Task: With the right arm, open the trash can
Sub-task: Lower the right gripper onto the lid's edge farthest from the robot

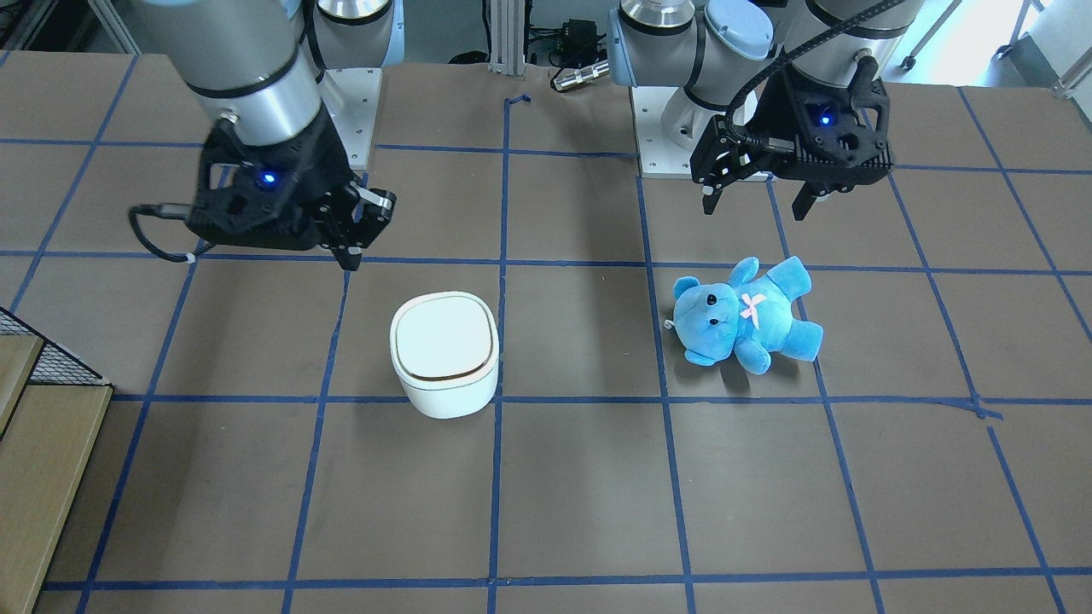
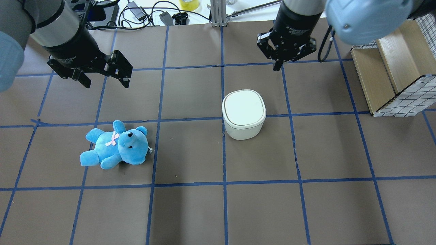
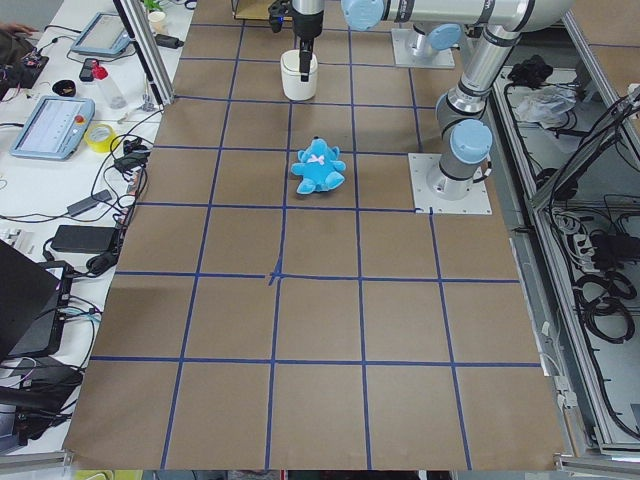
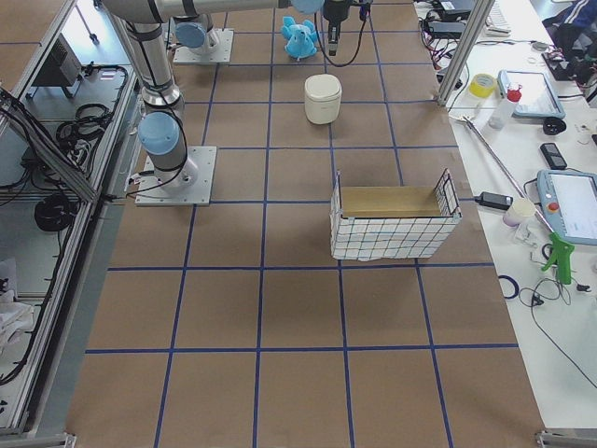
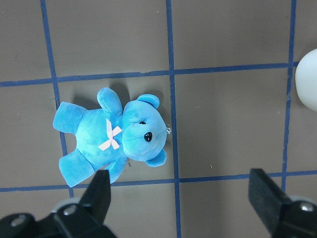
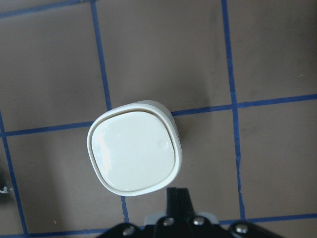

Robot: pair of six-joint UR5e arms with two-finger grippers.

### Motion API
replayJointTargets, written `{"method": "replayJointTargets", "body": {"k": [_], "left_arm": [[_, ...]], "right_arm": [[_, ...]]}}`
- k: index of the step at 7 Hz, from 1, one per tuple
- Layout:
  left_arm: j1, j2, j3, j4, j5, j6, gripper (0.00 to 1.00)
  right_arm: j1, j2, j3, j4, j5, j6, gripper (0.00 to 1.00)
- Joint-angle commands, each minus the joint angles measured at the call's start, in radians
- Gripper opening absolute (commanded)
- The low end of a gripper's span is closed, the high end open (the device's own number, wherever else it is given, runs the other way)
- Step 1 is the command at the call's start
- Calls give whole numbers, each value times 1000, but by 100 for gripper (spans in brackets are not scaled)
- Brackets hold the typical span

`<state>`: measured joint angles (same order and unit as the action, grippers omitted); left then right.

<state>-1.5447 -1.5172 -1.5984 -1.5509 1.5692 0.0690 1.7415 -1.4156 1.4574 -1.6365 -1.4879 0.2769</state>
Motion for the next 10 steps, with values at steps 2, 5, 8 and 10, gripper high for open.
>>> {"method": "replayJointTargets", "body": {"k": [2,5,8,10], "left_arm": [[0,0,0,0,0,0,100],[0,0,0,0,0,0,100],[0,0,0,0,0,0,100],[0,0,0,0,0,0,100]], "right_arm": [[64,44,257,-301,-26,12,0],[64,78,328,-413,-49,13,0],[64,84,330,-414,-45,15,0],[61,3,252,-392,-55,31,99]]}}
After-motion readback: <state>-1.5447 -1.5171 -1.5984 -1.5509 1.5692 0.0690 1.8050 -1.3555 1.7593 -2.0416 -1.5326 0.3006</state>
